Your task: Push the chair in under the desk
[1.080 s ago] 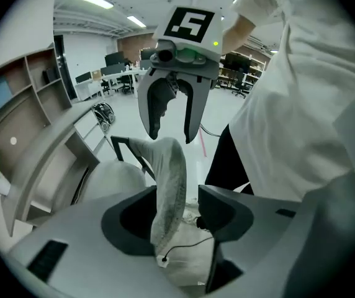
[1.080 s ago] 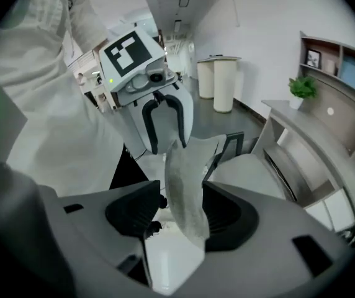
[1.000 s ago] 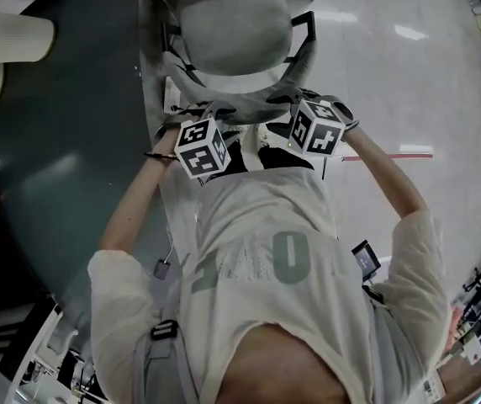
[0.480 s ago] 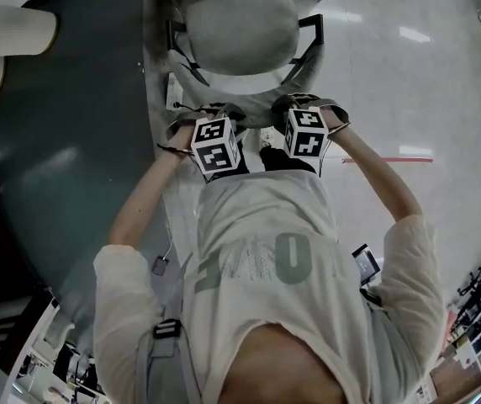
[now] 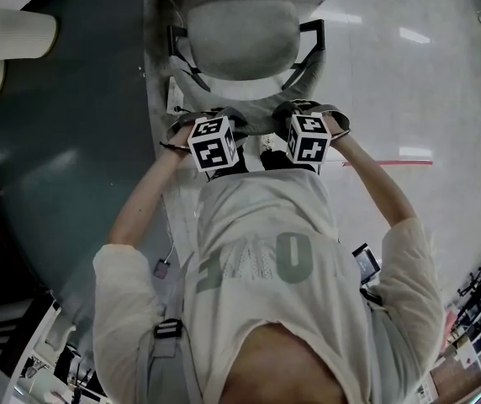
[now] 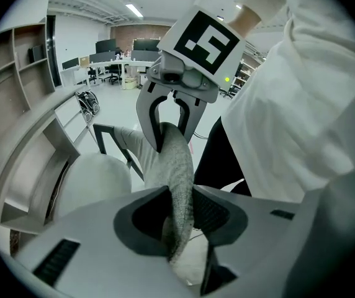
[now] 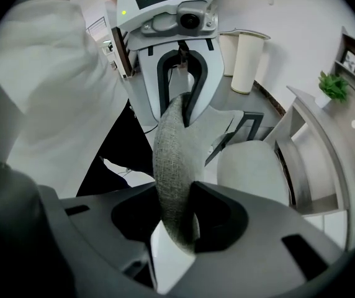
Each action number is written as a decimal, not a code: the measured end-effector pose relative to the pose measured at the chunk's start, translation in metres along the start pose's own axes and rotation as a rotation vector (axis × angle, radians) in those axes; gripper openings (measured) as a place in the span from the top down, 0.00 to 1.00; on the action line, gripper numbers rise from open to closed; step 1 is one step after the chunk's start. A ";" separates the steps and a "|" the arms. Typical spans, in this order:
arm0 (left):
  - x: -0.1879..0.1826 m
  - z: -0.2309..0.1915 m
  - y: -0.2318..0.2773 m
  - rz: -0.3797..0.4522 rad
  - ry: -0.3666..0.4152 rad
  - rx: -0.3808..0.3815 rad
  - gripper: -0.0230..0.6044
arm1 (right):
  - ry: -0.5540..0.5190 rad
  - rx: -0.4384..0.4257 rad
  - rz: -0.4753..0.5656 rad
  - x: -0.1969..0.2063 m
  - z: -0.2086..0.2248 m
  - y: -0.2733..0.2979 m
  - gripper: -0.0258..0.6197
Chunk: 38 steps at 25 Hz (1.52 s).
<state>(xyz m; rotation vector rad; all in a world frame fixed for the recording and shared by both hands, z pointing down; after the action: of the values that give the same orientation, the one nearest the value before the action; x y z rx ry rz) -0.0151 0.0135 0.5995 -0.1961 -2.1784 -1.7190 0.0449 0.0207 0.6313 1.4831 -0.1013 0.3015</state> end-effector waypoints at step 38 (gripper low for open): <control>0.031 -0.154 -0.039 -0.013 -0.082 0.018 0.74 | 0.061 0.081 0.050 -0.030 0.160 -0.003 0.77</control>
<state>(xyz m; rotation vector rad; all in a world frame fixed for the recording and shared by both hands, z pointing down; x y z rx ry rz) -0.0265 -0.1481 0.6055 -0.2520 -2.2571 -1.7259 0.0359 -0.1416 0.6357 1.5520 -0.0781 0.3954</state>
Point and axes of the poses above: the fingertips, and each gripper's own axes: y forward along the fingers, z to its right, x out of its underside, the point moved 1 cm from there along -y, backward along the fingers, and after that the axes turned 8 degrees about -z, right-handed, at the moved point
